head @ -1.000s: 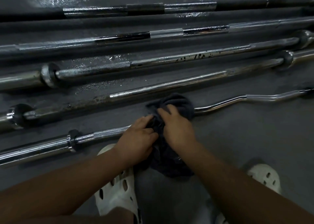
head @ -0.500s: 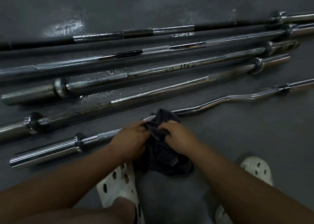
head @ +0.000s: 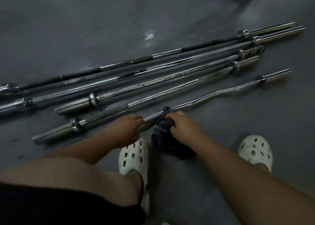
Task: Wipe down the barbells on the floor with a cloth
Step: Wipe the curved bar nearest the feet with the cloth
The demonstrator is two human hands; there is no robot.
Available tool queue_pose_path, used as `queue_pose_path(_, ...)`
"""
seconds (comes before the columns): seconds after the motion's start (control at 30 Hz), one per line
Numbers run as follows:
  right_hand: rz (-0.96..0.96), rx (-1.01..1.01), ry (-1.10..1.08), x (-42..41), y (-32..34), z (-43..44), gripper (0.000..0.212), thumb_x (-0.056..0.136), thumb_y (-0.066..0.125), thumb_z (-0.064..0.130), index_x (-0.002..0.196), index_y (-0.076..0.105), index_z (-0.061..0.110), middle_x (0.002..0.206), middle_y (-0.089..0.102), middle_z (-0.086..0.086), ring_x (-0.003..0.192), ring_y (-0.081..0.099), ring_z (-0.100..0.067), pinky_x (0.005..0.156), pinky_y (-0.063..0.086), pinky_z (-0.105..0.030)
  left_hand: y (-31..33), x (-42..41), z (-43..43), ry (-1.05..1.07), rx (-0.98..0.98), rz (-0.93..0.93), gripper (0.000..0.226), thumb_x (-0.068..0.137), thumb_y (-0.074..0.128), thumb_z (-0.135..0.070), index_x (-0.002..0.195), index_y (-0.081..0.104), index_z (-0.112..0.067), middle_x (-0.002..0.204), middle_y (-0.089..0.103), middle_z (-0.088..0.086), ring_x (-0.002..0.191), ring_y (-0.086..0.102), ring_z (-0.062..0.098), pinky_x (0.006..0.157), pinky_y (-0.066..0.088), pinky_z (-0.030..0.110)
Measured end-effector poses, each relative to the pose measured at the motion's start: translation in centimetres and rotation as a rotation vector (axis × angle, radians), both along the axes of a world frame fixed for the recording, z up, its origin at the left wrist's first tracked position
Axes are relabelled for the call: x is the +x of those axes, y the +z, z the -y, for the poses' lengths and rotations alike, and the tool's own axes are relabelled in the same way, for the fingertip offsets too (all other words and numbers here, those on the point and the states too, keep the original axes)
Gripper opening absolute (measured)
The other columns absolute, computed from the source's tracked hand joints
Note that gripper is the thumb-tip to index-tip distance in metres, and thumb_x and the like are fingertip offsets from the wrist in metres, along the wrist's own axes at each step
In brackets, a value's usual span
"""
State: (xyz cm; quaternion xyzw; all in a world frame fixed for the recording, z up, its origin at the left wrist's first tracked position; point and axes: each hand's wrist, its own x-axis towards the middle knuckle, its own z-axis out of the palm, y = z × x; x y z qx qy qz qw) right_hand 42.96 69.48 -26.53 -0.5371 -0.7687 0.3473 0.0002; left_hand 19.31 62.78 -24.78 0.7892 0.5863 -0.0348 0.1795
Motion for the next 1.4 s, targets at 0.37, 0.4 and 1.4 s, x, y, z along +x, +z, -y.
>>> queue_pose_path(0.37,0.108,0.032,-0.059,-1.6,0.2,-0.6,0.053,0.080,0.050,0.011,0.129,0.055,0.030,0.137,0.047,-0.007,0.114,0.056,-0.033,0.098,0.047,-0.040,0.4,-6.2,0.6,-0.017,-0.006,-0.043,0.043,0.089,0.064,-0.031,0.130,0.060,-0.019,0.141,0.053,-0.002,0.127,0.052,0.020,0.102,0.044,0.030)
queue_pose_path(0.4,0.114,0.026,-0.059,-2.1,-0.3,-1.2,0.053,0.081,0.050,0.011,0.130,0.054,0.030,0.140,0.045,-0.007,0.114,0.056,-0.033,0.099,0.047,-0.041,-0.4,-6.4,0.4,-0.021,-0.030,-0.021,0.041,0.088,0.065,-0.029,0.128,0.061,-0.017,0.139,0.055,0.001,0.125,0.054,0.022,0.101,0.045,0.031)
queue_pose_path(1.4,0.022,0.014,0.369,-7.4,-11.5,-2.9,0.074,0.078,0.051,0.009,0.150,0.039,0.018,0.158,0.034,0.000,0.147,0.024,-0.024,0.121,0.025,-0.036,-12.4,-3.3,1.2,0.087,-0.140,-0.052,0.103,0.052,0.063,-0.051,0.141,0.048,0.000,0.144,0.049,0.023,0.132,0.049,0.035,0.108,0.039,0.048)
